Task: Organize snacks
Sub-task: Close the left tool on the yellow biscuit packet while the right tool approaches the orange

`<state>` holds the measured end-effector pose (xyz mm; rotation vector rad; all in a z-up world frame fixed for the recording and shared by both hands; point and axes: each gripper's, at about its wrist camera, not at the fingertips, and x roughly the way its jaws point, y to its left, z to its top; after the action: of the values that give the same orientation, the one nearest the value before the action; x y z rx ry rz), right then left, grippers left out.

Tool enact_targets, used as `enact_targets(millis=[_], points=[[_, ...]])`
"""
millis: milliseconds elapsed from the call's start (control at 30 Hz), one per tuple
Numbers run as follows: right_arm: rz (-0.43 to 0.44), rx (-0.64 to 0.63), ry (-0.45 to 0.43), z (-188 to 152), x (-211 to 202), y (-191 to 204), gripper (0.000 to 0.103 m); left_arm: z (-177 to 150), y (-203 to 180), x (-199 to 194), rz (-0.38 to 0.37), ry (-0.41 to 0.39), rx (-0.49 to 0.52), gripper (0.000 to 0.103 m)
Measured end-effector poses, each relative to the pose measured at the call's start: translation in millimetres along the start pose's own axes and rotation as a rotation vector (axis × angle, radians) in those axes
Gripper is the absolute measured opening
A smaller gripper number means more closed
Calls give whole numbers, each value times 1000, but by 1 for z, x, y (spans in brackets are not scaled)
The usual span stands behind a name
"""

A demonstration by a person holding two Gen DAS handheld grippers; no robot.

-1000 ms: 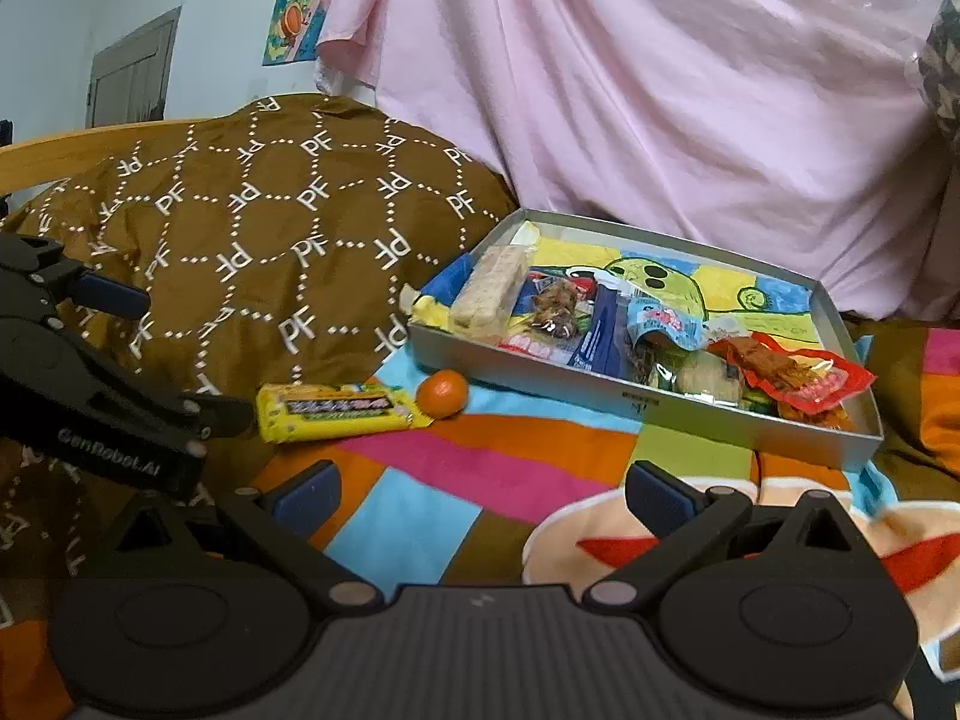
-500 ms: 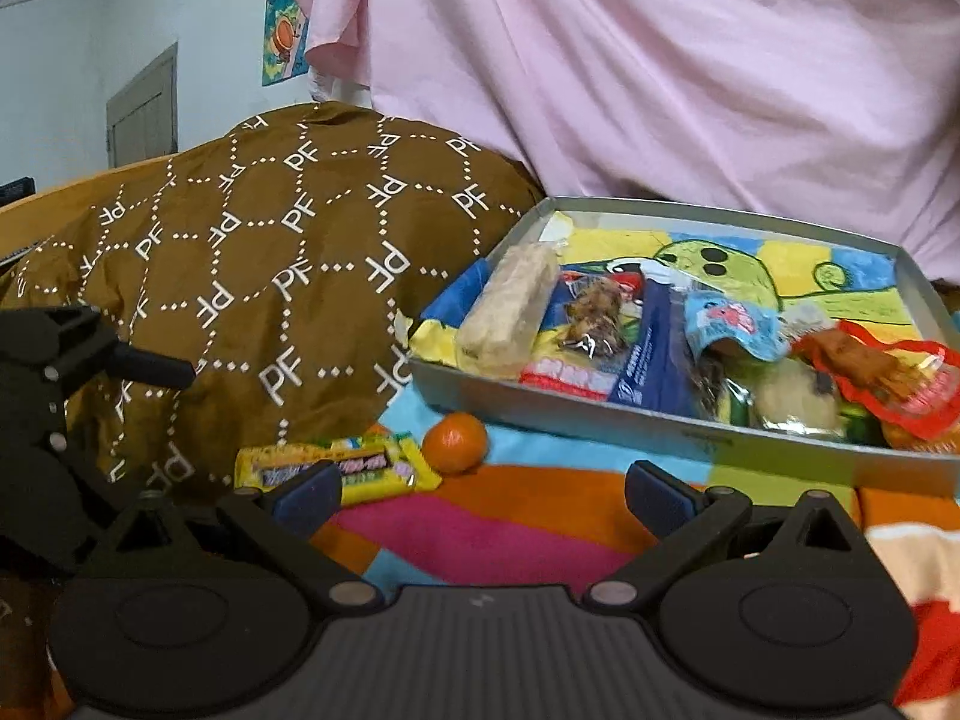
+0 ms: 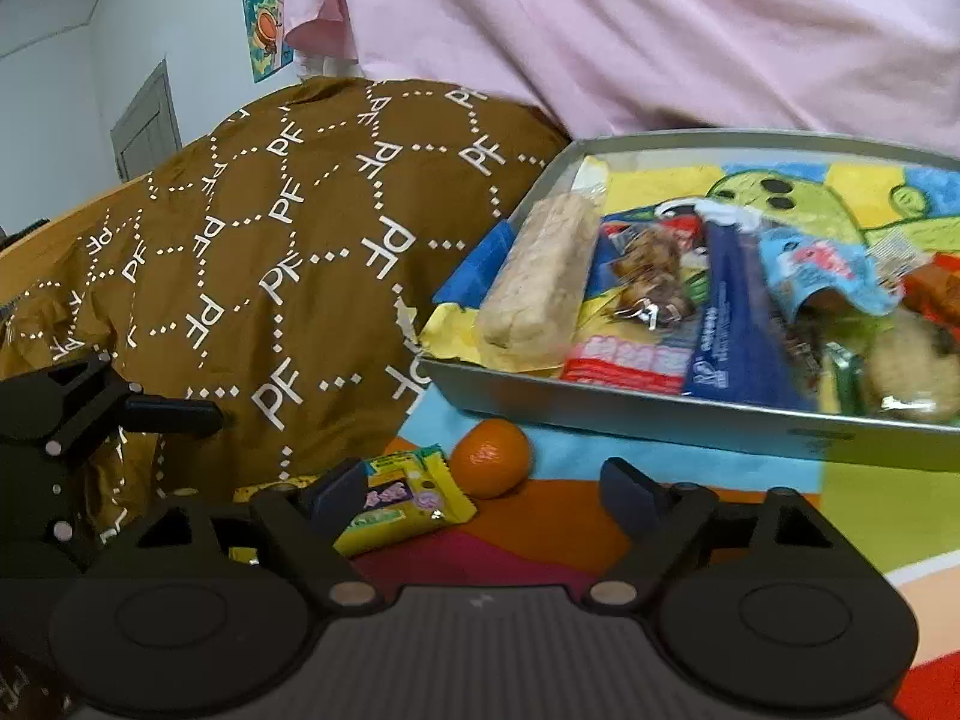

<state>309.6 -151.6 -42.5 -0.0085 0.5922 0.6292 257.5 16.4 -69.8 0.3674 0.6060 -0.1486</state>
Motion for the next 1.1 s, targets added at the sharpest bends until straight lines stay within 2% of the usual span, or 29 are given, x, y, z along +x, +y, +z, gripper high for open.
enact_targets(millis=[200, 433, 600, 733, 800, 867, 933, 1100], points=[[3, 2, 3, -1, 11, 1, 72, 1, -1, 2, -28, 9, 4, 102], [18, 30, 13, 1, 24, -3, 60, 1, -2, 2, -78, 27, -4, 95], [21, 40, 13, 1, 28, -5, 57, 3, 1, 5, -98, 45, -25, 86], [21, 58, 13, 0, 28, -8, 54, 5, 4, 11, -84, 66, -54, 79], [10, 63, 14, 0, 28, -10, 44, 6, 6, 13, -88, 69, -75, 75], [2, 70, 17, 0, 28, -12, 39, 7, 7, 13, -93, 72, -92, 67], [10, 77, 17, -1, 27, -14, 39, 7, 7, 13, -99, 79, -98, 61], [-1, 56, 23, -1, 26, -12, 38, 8, 7, 12, -112, 96, -120, 55]])
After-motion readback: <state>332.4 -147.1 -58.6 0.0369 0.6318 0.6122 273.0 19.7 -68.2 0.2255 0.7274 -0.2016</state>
